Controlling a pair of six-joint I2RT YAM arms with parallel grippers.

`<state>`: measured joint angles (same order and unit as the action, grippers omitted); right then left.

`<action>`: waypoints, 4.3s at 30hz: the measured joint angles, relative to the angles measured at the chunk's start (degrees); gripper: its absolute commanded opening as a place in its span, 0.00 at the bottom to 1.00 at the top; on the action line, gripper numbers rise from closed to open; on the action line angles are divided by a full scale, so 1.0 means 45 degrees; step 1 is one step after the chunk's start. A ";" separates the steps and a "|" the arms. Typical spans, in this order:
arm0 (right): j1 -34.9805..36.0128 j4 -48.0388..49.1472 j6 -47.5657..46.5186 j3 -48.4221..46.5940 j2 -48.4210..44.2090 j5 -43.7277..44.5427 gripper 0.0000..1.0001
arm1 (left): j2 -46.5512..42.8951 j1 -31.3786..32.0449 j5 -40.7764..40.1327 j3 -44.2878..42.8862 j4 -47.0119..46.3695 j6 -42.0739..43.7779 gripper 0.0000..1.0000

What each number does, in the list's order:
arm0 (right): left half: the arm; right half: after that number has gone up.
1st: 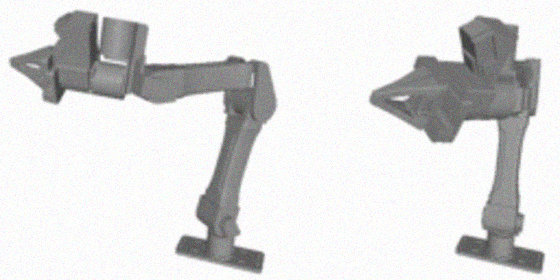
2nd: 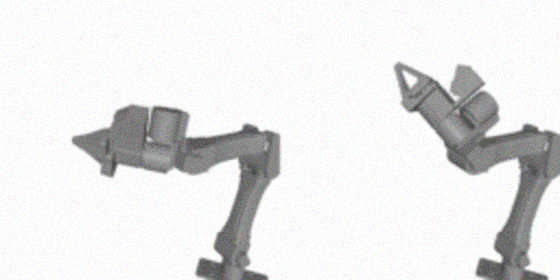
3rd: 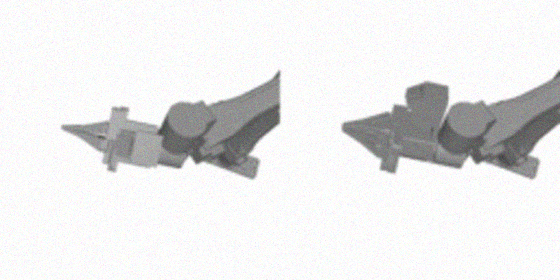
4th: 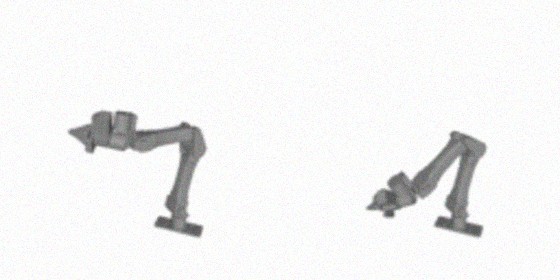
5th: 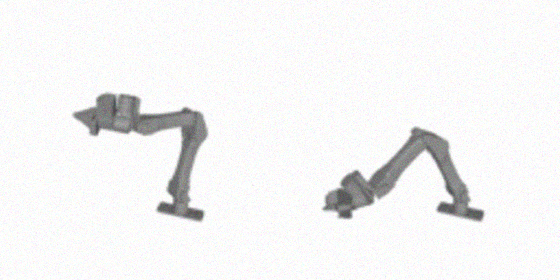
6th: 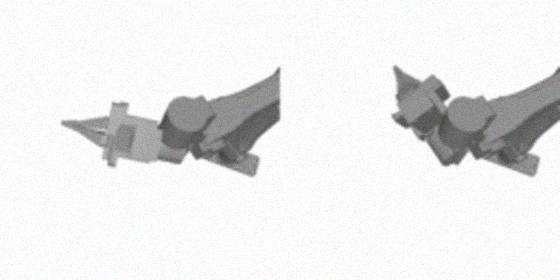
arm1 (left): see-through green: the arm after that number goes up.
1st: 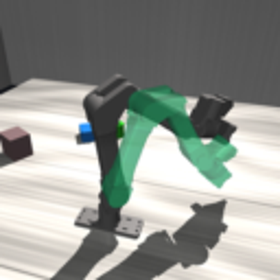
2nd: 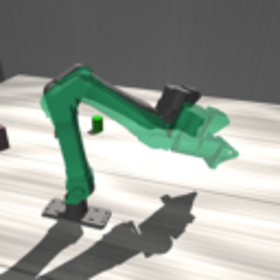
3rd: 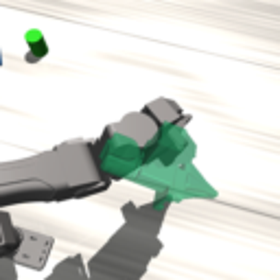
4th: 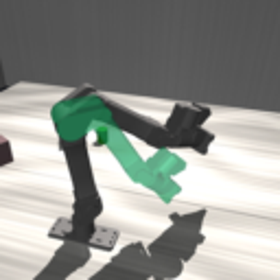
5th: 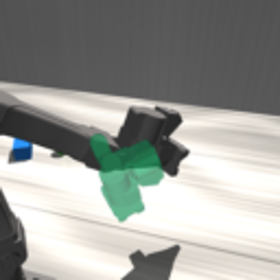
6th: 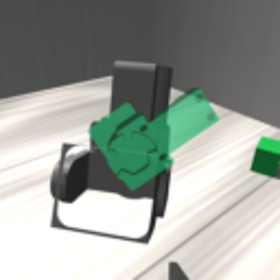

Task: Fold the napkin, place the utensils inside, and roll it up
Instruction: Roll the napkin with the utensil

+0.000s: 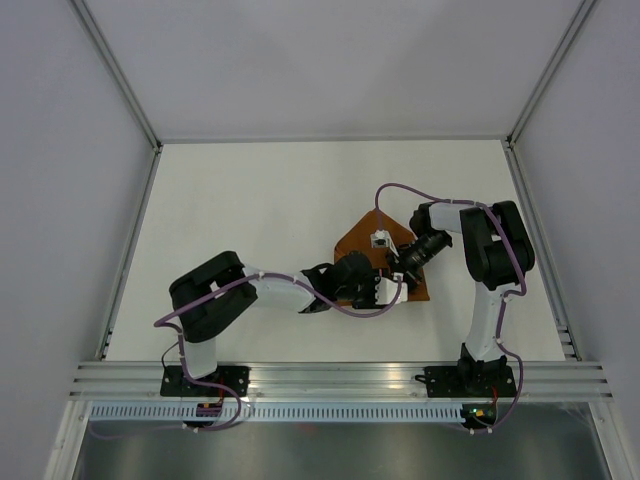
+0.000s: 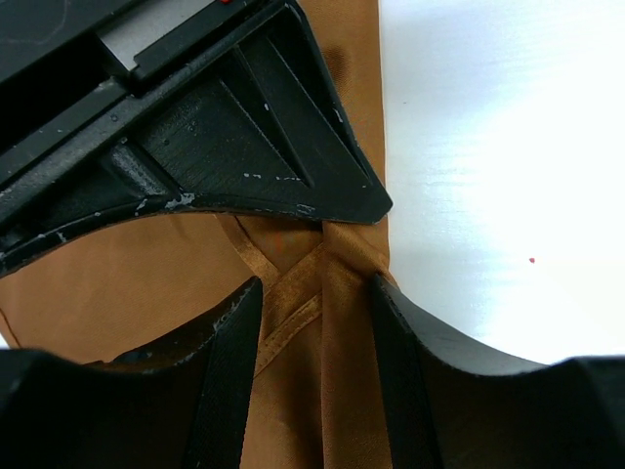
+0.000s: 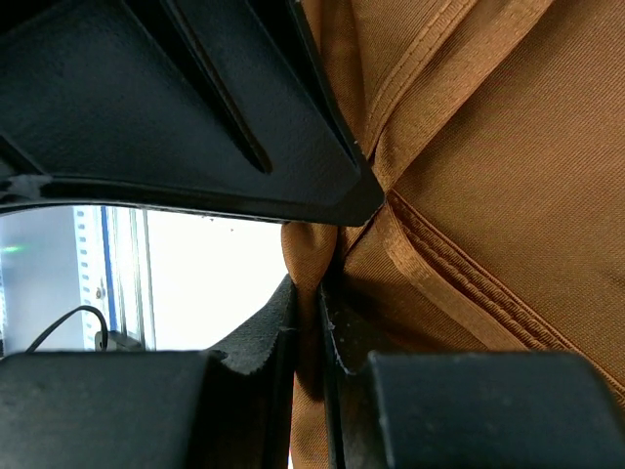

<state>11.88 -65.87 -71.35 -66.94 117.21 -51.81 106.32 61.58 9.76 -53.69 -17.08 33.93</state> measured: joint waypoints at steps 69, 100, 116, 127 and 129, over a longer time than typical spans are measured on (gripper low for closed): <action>-0.0039 -0.0724 -0.0019 -0.0423 0.0636 -0.0199 0.20 | 0.1443 -0.1137 0.3405 -0.2589 0.3381 -0.2234 0.26; -0.1554 0.5309 0.1953 0.5202 -0.9583 0.0651 0.64 | 0.3740 -0.3186 0.9403 -0.5275 0.6790 -0.4731 0.02; 0.4119 1.0846 0.3628 0.8155 -1.1084 0.5659 0.65 | 0.5319 -0.3376 0.9874 -0.8034 1.0307 -0.5644 0.02; 0.4784 1.1434 0.3696 0.8636 -1.0331 0.6713 0.44 | 0.6047 -0.3385 0.9831 -0.9330 1.1842 -0.6120 0.10; 0.4779 1.1526 0.3750 0.8646 -1.0248 0.6795 0.32 | 0.6081 -0.3390 0.9753 -0.9423 1.1958 -0.6275 0.13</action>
<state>33.39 -14.00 -54.48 -28.03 71.09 -21.23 133.69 46.33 53.65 -96.09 36.73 5.69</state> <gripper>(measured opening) 0.415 0.166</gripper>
